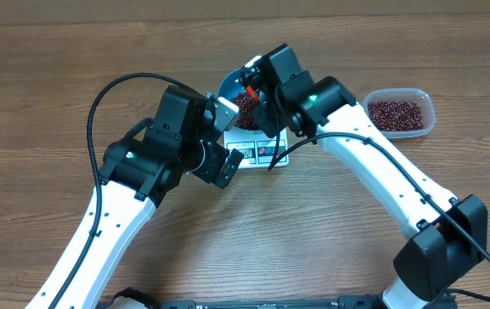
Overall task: Scoop item into bowl and weigh 150g on scale
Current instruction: 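Carry the empty scoop right back to the bean tub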
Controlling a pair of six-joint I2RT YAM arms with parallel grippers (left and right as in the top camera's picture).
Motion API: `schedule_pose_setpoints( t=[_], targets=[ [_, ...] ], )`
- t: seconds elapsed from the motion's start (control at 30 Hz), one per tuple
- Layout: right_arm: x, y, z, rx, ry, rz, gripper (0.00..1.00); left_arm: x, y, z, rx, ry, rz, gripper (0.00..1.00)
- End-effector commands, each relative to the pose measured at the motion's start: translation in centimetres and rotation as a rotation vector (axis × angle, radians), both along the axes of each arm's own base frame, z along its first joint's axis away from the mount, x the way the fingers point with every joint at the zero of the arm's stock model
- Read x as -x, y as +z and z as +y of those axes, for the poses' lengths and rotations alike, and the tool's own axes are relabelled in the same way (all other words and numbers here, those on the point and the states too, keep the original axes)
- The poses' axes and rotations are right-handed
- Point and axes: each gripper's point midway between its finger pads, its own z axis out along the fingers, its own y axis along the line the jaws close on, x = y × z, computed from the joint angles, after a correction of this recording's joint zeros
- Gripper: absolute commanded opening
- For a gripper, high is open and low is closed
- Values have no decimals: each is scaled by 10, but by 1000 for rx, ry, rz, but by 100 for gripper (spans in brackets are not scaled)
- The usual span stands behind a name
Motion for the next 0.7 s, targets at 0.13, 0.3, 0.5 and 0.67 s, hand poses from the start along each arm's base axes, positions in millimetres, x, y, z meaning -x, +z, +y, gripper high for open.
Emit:
schedule_pose_setpoints(
  t=[0.13,0.3,0.5,0.67],
  targets=[
    [-6,32,-6,-8,-17,-89,3,1,0,2,-13,-12,-11,99],
    [-10,32,-12,-32,-71,-76,4,1,0,2,-13,-12,-11,100],
    [-13,37,-33,-187,-107,23,4,1,0,2,-13,-12,-11,99],
    [-18,51,-84,-225,-229,35,3,1,0,2,-13,-12,-11,100]
  ],
)
